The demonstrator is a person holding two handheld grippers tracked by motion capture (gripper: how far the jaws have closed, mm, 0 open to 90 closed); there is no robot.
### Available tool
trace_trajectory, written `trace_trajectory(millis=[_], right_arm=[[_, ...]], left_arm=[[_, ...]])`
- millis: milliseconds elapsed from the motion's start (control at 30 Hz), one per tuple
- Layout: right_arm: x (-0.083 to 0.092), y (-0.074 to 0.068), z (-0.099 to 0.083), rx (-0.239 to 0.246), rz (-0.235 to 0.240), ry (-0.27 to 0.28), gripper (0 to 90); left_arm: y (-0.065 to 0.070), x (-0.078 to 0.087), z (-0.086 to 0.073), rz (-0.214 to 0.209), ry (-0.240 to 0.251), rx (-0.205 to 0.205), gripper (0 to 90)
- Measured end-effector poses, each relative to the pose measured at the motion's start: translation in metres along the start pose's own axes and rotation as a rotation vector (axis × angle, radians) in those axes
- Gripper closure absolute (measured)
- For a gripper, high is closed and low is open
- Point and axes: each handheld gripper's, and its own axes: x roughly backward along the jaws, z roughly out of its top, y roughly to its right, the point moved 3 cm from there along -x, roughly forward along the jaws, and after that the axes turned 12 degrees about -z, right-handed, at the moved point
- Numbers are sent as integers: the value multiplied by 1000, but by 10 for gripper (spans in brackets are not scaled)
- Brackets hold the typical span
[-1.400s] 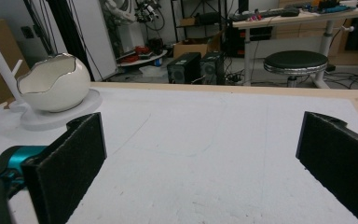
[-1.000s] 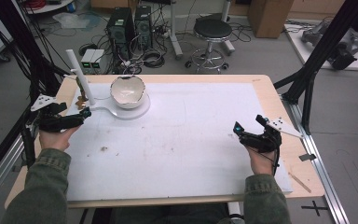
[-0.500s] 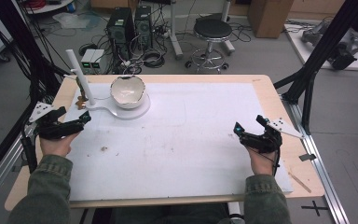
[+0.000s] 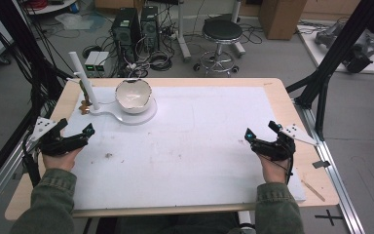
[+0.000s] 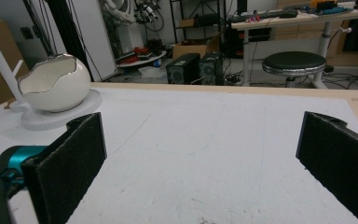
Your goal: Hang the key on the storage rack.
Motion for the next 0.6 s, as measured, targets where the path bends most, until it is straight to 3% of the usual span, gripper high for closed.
trace_trajectory(millis=[133, 233, 600], right_arm=[[2, 2, -2, -1, -5, -10, 5], [3, 1, -2, -5, -8, -10, 5], [1, -1, -2, 9, -1, -15, 5]], left_arm=[[1, 3, -4, 3, 0, -7, 16], [-1, 5, -8, 15, -2, 10, 16], [2, 14, -2, 3, 43, 15, 16]])
